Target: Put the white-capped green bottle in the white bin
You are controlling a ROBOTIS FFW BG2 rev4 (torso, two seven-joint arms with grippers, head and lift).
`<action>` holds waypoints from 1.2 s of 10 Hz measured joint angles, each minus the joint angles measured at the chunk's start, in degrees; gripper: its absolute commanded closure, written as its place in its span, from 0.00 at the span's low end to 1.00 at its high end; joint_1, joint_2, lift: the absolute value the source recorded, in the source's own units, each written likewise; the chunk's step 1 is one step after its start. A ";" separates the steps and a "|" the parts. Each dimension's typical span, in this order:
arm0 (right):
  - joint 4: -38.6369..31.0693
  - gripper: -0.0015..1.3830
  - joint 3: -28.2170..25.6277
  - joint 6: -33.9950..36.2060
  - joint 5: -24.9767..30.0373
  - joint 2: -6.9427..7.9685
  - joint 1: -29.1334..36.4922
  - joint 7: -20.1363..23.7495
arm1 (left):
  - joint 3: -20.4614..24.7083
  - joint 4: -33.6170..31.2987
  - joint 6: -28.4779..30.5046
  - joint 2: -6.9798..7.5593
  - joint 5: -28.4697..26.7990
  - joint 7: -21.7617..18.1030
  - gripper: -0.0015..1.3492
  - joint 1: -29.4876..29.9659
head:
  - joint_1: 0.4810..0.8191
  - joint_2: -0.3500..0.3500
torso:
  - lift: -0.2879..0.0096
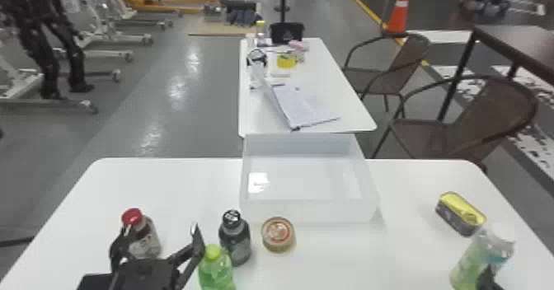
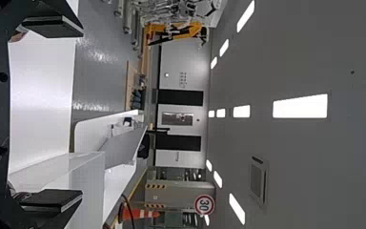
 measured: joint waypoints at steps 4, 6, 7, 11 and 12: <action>5.27 0.07 3.19 1.12 -3.88 -2.35 -3.56 1.94 | 0.18 0.21 -0.30 0.00 -0.02 0.00 0.08 0.12 | 0.20 0.50 | 0.63; 7.00 0.08 4.77 2.19 -4.83 -4.15 -5.71 2.41 | 0.20 0.39 -0.58 0.00 0.09 -0.17 0.08 0.05 | 0.20 0.50 | 0.63; 7.38 0.08 5.10 2.75 -4.78 -4.44 -6.52 2.43 | 0.26 0.46 -0.71 0.00 0.10 -0.18 0.08 0.04 | 0.20 0.50 | 0.63; 9.25 0.52 5.46 3.17 -3.99 -4.56 -9.22 4.56 | 0.41 0.68 -0.95 0.00 0.21 -0.43 0.08 0.04 | 0.20 0.50 | 0.63; 9.48 0.56 5.47 3.14 -3.98 -4.59 -9.36 4.74 | 0.41 0.74 -0.95 0.00 0.25 -0.44 0.08 -0.01 | 0.20 0.50 | 0.63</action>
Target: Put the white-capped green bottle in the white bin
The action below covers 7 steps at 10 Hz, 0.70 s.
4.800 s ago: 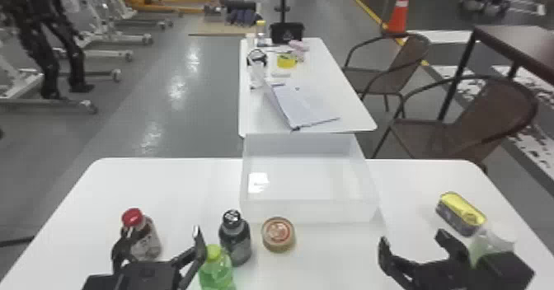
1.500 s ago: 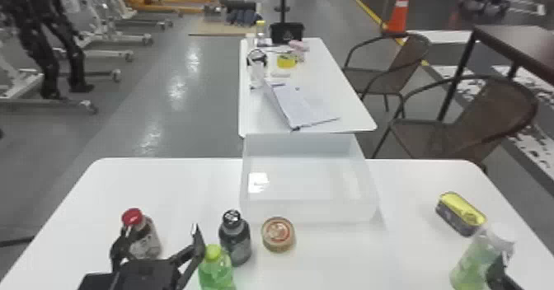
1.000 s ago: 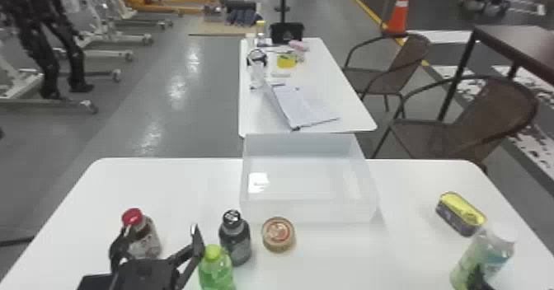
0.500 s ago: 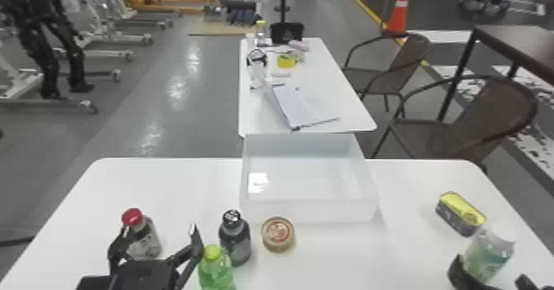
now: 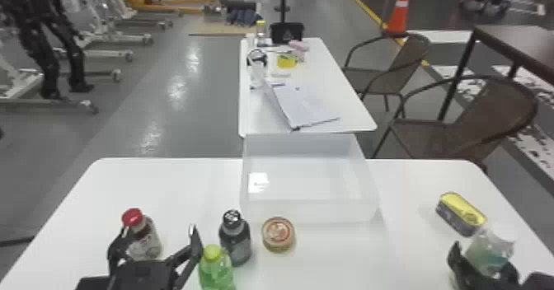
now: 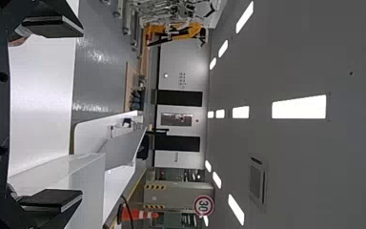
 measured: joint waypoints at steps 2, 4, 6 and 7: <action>-0.51 0.57 0.00 -0.04 -0.03 0.00 0.86 0.02 | -0.06 0.14 0.00 0.00 0.08 -0.14 0.08 -0.11 | 0.20 0.50 | 0.63; -1.40 0.57 0.00 -0.03 -0.06 0.08 1.88 -0.07 | -0.09 0.25 -0.05 0.00 0.10 -0.29 0.08 -0.23 | 0.20 0.50 | 0.63; -4.23 0.57 0.01 0.34 -0.10 0.20 3.40 -0.76 | -0.21 0.40 -0.11 0.00 0.09 -0.36 0.08 -0.48 | 0.20 0.50 | 0.63; -7.59 0.57 0.01 1.77 -0.09 0.25 4.75 -0.94 | -0.23 0.45 -0.13 0.00 0.09 -0.36 0.08 -0.51 | 0.20 0.50 | 0.63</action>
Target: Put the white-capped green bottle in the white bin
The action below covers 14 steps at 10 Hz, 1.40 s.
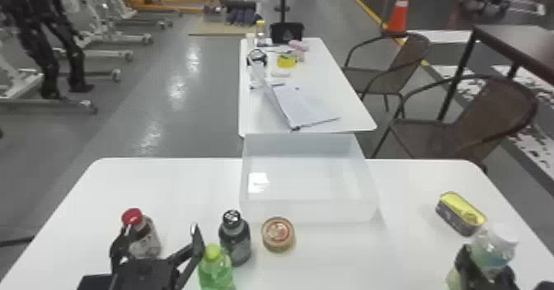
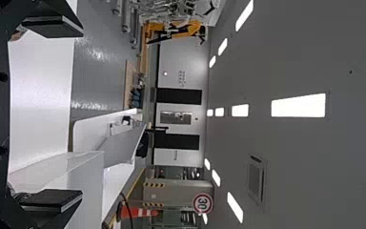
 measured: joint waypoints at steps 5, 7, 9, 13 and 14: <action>-14.17 0.57 0.91 9.02 -1.38 0.01 -1.00 2.70 | -0.29 0.62 -0.16 0.00 0.01 0.00 0.08 -0.60 | 0.20 0.50 | 0.63; -13.92 0.57 1.55 10.12 -1.58 0.01 -4.44 4.62 | -0.40 0.86 -0.30 0.00 0.01 0.00 0.08 -0.97 | 0.20 0.50 | 0.63; -10.55 0.57 3.16 10.90 -1.60 -0.41 -9.68 7.31 | -0.47 0.96 -0.32 0.00 0.08 0.00 0.08 -1.17 | 0.20 0.50 | 0.63; -2.84 0.57 8.63 8.87 -2.86 -3.42 -18.66 7.68 | -0.74 1.38 -0.62 0.00 0.35 0.00 0.08 -1.73 | 0.20 0.50 | 0.63; -0.82 0.57 9.78 8.22 -3.43 -3.70 -20.41 8.21 | -0.92 1.64 -0.76 0.00 0.48 0.00 0.08 -2.03 | 0.20 0.50 | 0.63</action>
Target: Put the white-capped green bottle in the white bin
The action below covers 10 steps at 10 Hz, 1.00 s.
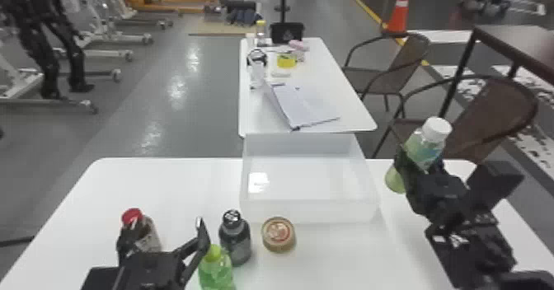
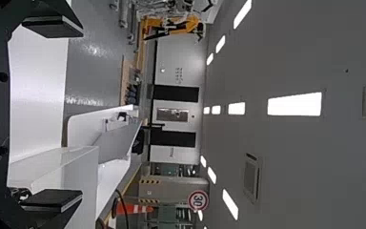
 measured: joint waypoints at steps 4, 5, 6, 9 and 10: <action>9.20 0.57 3.63 -3.17 -1.79 0.97 -6.40 5.89 | -0.31 0.40 -0.61 0.00 0.23 0.00 0.08 -0.59 | 0.20 0.50 | 0.63; 12.38 0.57 3.75 -4.49 -2.13 2.10 -8.13 9.02 | -0.36 0.49 -0.77 0.00 0.26 0.00 0.08 -0.75 | 0.20 0.50 | 0.63; 15.44 0.57 3.77 -5.83 -2.30 3.12 -9.63 11.86 | -0.43 0.56 -0.90 0.00 0.34 0.00 0.08 -0.93 | 0.20 0.50 | 0.63; 22.15 0.57 3.69 -7.71 -1.98 4.52 -12.27 17.85 | -0.57 0.75 -1.11 0.00 0.82 0.00 0.08 -1.01 | 0.20 0.50 | 0.63; 24.21 0.57 3.64 -7.81 -1.95 4.56 -13.00 19.76 | -0.59 0.81 -1.20 0.00 0.87 0.00 0.08 -1.09 | 0.20 0.50 | 0.63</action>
